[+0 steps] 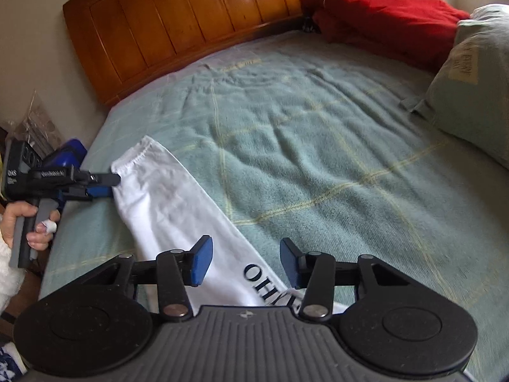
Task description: Fold clothes
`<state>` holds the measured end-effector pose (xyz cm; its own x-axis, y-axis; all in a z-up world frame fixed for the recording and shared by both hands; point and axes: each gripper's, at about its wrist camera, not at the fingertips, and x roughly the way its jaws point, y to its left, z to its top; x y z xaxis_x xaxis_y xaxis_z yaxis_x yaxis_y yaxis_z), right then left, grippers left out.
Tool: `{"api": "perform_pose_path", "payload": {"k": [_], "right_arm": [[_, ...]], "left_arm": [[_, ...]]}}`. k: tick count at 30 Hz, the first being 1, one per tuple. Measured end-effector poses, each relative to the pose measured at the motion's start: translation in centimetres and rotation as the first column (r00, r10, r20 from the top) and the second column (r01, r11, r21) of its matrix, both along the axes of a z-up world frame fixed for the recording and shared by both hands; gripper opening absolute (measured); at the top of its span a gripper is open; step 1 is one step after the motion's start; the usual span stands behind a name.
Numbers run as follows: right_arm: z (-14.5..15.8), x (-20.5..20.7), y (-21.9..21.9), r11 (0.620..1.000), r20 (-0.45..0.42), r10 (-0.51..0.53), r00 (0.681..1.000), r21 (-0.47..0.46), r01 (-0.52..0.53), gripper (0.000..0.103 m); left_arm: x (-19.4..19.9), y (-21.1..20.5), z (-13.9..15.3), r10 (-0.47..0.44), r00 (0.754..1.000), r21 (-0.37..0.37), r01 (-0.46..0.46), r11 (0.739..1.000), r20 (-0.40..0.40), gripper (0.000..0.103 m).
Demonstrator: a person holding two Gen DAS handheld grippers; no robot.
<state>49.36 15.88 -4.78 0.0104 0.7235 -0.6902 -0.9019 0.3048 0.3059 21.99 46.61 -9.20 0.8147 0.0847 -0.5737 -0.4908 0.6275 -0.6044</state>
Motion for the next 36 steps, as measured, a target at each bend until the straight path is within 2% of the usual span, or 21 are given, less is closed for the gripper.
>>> {"api": "perform_pose_path", "payload": {"k": [4, 6, 7, 8, 9, 10, 12, 16, 20, 22, 25, 30, 32, 36], "right_arm": [[-2.2, 0.4, 1.8, 0.997, -0.014, 0.069, 0.998, -0.037, -0.069, 0.044], [-2.5, -0.2, 2.3, 0.993, 0.034, 0.111, 0.993, -0.039, -0.109, 0.038], [-2.5, -0.5, 2.6, 0.992, 0.063, 0.121, 0.991, -0.046, -0.118, 0.027], [-2.3, -0.7, 2.8, 0.991, 0.082, 0.131, 0.988, -0.047, -0.128, 0.016], [-2.2, -0.9, 2.9, 0.990, 0.092, 0.141, 0.986, -0.042, -0.138, 0.009], [-2.1, -1.2, 3.0, 0.989, 0.102, 0.149, 0.983, -0.038, -0.146, 0.004], [-1.8, -1.5, 3.2, 0.988, 0.125, 0.152, 0.980, -0.029, -0.149, 0.004], [-1.1, -0.9, 3.6, 0.996, 0.153, 0.089, 0.984, 0.010, -0.091, 0.004], [-1.5, 0.1, 4.0, 1.000, 0.133, 0.027, 0.991, 0.009, -0.029, 0.005], [-1.8, 0.3, 4.0, 1.000, 0.126, 0.006, 0.992, -0.006, -0.006, 0.007], [-0.8, 0.2, 3.2, 0.999, 0.110, -0.009, 0.994, 0.034, 0.005, 0.012], [0.8, -0.6, 5.1, 0.997, 0.097, 0.037, 0.995, 0.061, -0.043, 0.020], [1.1, -0.9, 6.5, 0.996, 0.086, 0.060, 0.995, 0.060, -0.065, 0.032], [-0.4, -1.3, 10.6, 0.994, 0.051, 0.109, 0.993, 0.014, -0.109, 0.035]], "left_arm": [[0.5, 0.1, -0.3, -0.002, 1.000, 0.016, 0.002, 1.000, 0.011, 0.058], [0.5, 0.2, -0.3, -0.001, 1.000, 0.027, 0.001, 1.000, 0.004, 0.050], [0.4, 0.3, -0.4, 0.002, 1.000, 0.030, -0.002, 1.000, 0.001, 0.047], [0.2, 0.4, -0.4, 0.011, 1.000, 0.032, -0.011, 0.999, -0.003, 0.039], [0.2, 0.5, -0.5, 0.020, 1.000, 0.036, -0.019, 0.999, -0.009, 0.030], [0.2, 0.5, -0.6, 0.026, 1.000, 0.043, -0.025, 0.999, -0.015, 0.026], [0.2, 0.6, -0.7, 0.036, 0.999, 0.056, -0.035, 0.998, -0.025, 0.013], [0.0, 0.4, -0.3, 0.040, 0.999, 0.077, -0.039, 0.996, -0.019, 0.011], [0.0, 0.1, -0.1, 0.042, 0.999, 0.096, -0.040, 0.995, -0.022, 0.012], [-0.3, 0.3, -0.2, 0.047, 0.999, 0.077, -0.046, 0.996, -0.014, 0.013], [-0.9, 0.7, -0.3, 0.061, 0.998, 0.069, -0.061, 0.996, 0.003, 0.020], [-1.2, 1.6, -0.5, 0.087, 0.996, 0.055, -0.088, 0.995, 0.021, 0.023], [-1.2, 1.8, -0.6, 0.089, 0.996, 0.048, -0.090, 0.995, 0.030, 0.025], [-1.2, 2.3, -0.9, 0.087, 0.996, 0.036, -0.088, 0.995, 0.037, 0.025]]}}
